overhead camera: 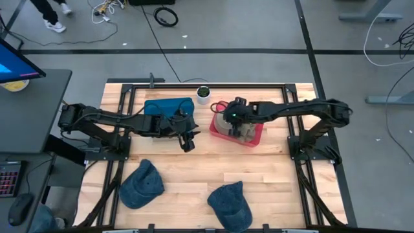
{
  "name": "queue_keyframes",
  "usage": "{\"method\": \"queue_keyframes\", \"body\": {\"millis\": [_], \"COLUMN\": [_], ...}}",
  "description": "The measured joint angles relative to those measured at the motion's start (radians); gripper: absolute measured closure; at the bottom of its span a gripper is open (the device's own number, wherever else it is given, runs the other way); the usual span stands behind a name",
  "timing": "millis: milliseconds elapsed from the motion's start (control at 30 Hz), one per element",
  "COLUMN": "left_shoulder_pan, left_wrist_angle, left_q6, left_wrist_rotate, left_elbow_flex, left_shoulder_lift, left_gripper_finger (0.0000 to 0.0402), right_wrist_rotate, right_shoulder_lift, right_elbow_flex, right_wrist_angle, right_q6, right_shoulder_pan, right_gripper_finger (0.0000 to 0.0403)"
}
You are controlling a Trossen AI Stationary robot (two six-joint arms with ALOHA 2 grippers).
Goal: Pick & Place hat
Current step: Put the brown cap into the red bin, then put the left blue cap into the blue bin
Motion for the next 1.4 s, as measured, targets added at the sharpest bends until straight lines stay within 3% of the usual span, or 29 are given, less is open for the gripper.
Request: {"method": "queue_keyframes", "body": {"millis": [300, 467, 600, 767, 1067, 1267, 1400], "left_shoulder_pan": [0.000, 0.000, 0.000, 0.000, -0.033, -0.068, -0.097], "left_wrist_angle": [-0.002, -0.031, -0.057, -0.061, -0.060, -0.146, -0.227], "left_q6": [0.001, 0.000, 0.000, 0.000, -0.082, -0.215, -0.498], "left_wrist_rotate": [0.000, 0.000, 0.000, 0.000, 0.014, 0.201, 0.309], "left_elbow_flex": [0.000, 0.001, 0.001, 0.001, 0.001, 0.012, 0.012], "left_shoulder_lift": [0.000, 0.000, 0.001, 0.001, -0.010, -0.025, -0.023], "left_gripper_finger": [0.0273, 0.0273, 0.0273, 0.0273, 0.0273, 0.0273, 0.0273], "right_wrist_rotate": [0.006, 0.004, 0.013, -0.016, -0.053, -0.093, -0.090], "right_shoulder_lift": [0.165, 0.177, 0.178, 0.096, -0.216, -0.296, -0.284], "right_elbow_flex": [0.006, 0.006, 0.003, -0.006, -0.005, -0.004, -0.003], "right_wrist_angle": [0.037, 0.035, 0.043, 0.035, -0.062, -0.095, -0.101], "right_q6": [0.146, 0.246, 0.220, 0.203, 0.202, 0.193, 0.183], "right_shoulder_pan": [0.005, 0.014, 0.033, 0.048, 0.094, 0.156, 0.196], "right_gripper_finger": [0.0397, 0.0400, 0.0400, 0.0398, 0.0396, 0.0395, 0.0395]}}
